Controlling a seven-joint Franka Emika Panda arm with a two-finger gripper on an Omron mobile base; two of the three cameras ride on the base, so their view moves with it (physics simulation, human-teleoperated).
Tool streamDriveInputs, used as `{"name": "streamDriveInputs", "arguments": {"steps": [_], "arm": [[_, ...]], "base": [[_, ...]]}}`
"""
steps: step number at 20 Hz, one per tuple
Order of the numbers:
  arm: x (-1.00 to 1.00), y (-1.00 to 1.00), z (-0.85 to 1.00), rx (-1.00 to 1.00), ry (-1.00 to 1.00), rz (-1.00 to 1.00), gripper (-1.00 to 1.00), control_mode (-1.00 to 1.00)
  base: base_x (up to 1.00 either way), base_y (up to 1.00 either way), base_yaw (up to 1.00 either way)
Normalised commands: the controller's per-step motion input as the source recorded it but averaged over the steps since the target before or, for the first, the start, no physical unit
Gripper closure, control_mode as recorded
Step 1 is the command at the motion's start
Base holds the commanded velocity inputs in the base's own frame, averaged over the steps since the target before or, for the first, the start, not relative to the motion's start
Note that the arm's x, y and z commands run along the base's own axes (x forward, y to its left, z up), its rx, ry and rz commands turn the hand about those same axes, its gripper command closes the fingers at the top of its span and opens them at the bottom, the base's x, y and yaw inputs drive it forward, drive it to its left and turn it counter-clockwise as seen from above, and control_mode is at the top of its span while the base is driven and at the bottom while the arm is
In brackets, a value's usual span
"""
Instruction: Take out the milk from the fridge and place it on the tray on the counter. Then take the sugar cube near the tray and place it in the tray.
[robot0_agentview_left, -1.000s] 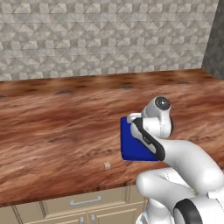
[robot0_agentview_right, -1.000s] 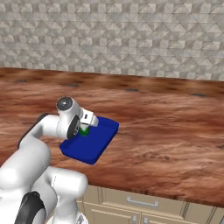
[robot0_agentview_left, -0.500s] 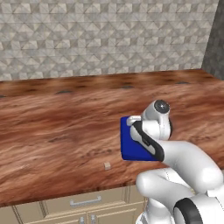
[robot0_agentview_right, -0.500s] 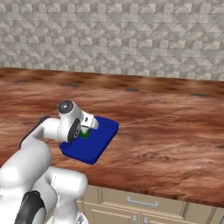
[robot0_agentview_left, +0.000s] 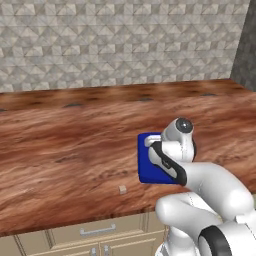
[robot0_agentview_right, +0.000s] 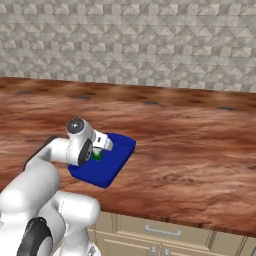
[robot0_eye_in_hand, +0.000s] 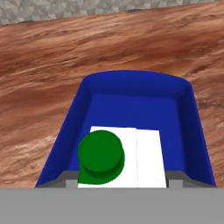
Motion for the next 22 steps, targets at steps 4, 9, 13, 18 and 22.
{"name": "streamDriveInputs", "arguments": {"steps": [4,9,13,18,22], "arm": [[0.24,0.04,0.0,0.0,-0.05,0.0,1.0,-1.0],[0.23,0.0,0.0,0.0,-0.02,0.0,1.0,-1.0],[0.24,0.0,0.0,0.0,0.0,0.0,1.0,-1.0],[0.23,0.0,-0.03,0.0,0.0,0.0,1.0,-1.0],[0.07,0.0,-0.15,0.0,0.0,0.0,1.0,-1.0]], "base": [[0.0,0.0,0.0],[0.0,0.0,0.0],[0.0,0.0,0.0],[0.0,0.0,0.0],[0.0,0.0,0.0]]}}
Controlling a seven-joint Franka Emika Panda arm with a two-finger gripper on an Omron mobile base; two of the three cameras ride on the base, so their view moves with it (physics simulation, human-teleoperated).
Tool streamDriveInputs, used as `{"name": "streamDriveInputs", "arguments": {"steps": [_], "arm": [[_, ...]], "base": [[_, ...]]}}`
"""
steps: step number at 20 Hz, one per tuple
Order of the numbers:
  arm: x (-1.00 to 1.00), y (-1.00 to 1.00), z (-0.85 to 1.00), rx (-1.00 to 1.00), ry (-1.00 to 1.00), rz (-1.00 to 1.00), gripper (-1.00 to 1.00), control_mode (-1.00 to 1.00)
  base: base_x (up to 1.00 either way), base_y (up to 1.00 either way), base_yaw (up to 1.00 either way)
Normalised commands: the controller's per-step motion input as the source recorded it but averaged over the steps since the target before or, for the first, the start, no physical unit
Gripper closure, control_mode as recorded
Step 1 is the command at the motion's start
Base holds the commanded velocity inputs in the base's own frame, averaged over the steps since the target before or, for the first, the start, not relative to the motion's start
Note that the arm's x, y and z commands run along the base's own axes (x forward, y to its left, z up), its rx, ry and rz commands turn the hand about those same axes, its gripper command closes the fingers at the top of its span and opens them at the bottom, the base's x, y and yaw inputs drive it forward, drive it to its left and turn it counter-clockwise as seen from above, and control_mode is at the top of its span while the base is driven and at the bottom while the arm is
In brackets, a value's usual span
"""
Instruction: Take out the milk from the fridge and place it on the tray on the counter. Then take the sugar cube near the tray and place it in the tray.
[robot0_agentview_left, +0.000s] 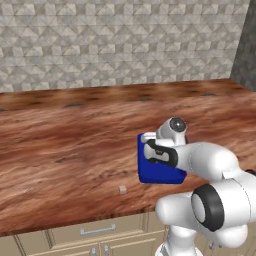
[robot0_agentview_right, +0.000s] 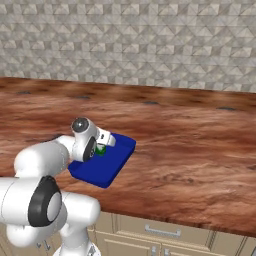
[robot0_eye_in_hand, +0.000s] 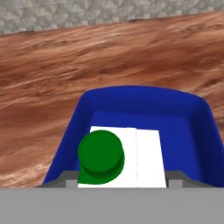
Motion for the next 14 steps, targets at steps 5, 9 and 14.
{"name": "streamDriveInputs", "arguments": {"steps": [5,9,14], "arm": [[0.01,0.0,-0.24,0.0,0.0,0.0,1.0,-1.0],[0.01,0.0,-0.31,0.0,0.0,0.0,1.0,-1.0],[0.01,0.0,-0.3,0.0,0.0,0.0,1.0,-1.0]], "base": [[0.0,0.0,0.0],[0.0,0.0,0.0],[0.0,0.0,0.0]]}}
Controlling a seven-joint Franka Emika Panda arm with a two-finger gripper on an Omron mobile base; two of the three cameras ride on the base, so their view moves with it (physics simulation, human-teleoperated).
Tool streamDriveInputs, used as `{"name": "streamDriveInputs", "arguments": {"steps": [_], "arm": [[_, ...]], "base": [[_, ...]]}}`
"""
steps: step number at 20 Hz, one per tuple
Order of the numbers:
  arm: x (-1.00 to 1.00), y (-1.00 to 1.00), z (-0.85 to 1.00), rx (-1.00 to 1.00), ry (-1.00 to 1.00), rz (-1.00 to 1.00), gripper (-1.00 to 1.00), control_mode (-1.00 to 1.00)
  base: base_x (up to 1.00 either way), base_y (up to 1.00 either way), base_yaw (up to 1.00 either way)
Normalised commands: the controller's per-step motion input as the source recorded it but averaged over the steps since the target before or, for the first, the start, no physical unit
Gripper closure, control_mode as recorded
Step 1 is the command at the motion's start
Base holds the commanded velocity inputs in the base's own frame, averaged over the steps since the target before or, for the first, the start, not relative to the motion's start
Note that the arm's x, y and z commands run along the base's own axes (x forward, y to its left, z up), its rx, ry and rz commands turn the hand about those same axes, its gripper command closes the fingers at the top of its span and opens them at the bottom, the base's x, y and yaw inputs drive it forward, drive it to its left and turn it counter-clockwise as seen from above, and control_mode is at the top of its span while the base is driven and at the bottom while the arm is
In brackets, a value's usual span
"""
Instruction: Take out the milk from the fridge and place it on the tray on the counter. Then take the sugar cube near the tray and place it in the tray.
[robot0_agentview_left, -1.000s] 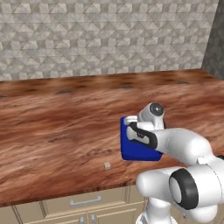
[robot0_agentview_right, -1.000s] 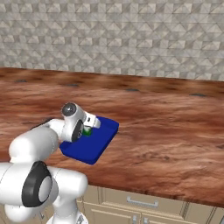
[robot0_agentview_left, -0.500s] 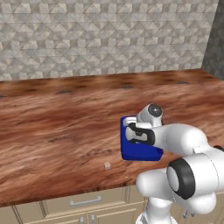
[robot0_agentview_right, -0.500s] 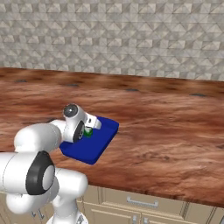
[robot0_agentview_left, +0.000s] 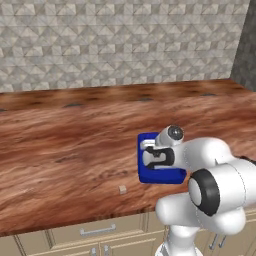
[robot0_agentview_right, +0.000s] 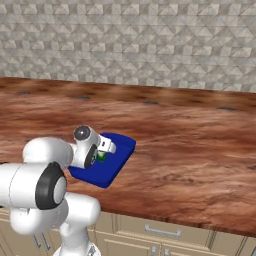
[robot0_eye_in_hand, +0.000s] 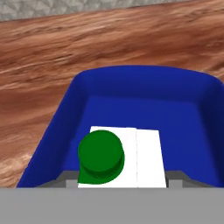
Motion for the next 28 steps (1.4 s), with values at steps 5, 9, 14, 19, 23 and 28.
{"name": "streamDriveInputs", "arguments": {"steps": [5,9,14,19,23,28], "arm": [[0.0,0.0,-0.28,0.0,0.0,0.0,1.0,-1.0],[0.0,0.0,-0.24,0.0,0.0,0.0,1.0,-1.0],[0.0,0.0,-0.22,0.0,0.0,0.0,1.0,-1.0],[0.0,0.0,-0.2,0.0,0.0,0.0,-1.0,-1.0],[-0.06,0.0,0.0,0.0,0.0,0.0,-1.0,-1.0],[0.0,0.0,0.2,0.0,0.0,-0.01,-1.0,-1.0]], "base": [[0.0,0.0,0.0],[0.0,0.0,0.0],[0.0,0.0,0.0],[0.0,0.0,0.0],[0.0,0.0,0.0],[0.0,0.0,0.0]]}}
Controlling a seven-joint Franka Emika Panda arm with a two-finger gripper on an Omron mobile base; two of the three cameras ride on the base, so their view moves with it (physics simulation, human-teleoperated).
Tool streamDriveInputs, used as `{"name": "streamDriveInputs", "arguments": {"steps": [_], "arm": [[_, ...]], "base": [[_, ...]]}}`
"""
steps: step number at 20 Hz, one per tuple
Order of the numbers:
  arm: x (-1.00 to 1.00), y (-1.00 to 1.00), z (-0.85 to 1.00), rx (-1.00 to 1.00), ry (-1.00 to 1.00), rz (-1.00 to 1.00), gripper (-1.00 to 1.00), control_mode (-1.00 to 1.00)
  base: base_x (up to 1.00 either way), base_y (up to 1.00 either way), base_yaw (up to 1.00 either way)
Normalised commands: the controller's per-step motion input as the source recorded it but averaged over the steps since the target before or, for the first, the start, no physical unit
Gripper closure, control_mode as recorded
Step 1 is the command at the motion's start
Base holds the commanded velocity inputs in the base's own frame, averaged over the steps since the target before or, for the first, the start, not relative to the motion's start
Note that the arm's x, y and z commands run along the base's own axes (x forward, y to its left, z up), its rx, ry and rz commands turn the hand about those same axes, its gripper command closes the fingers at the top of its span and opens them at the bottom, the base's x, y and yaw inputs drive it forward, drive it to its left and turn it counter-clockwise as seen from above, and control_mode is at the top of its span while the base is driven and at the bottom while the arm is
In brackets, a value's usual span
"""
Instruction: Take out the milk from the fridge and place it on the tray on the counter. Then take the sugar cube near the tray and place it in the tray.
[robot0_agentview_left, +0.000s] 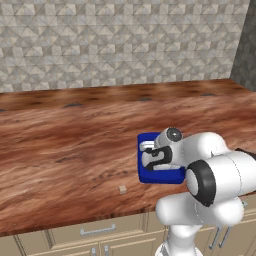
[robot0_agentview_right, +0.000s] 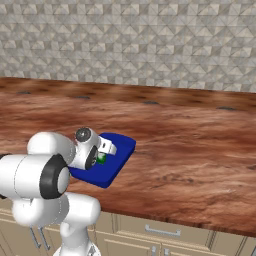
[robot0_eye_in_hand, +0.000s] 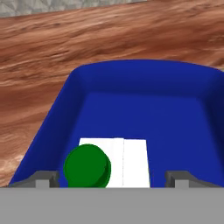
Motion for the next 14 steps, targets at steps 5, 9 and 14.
{"name": "streamDriveInputs", "arguments": {"steps": [5,9,14], "arm": [[0.0,0.0,0.41,-0.01,0.0,-0.02,-1.0,-1.0],[-0.02,0.0,0.92,-0.04,0.0,-0.03,-1.0,-1.0],[-0.34,0.0,0.8,0.04,0.0,0.0,-1.0,-1.0]], "base": [[0.0,0.0,0.0],[0.0,0.0,0.0],[0.0,0.0,0.0]]}}
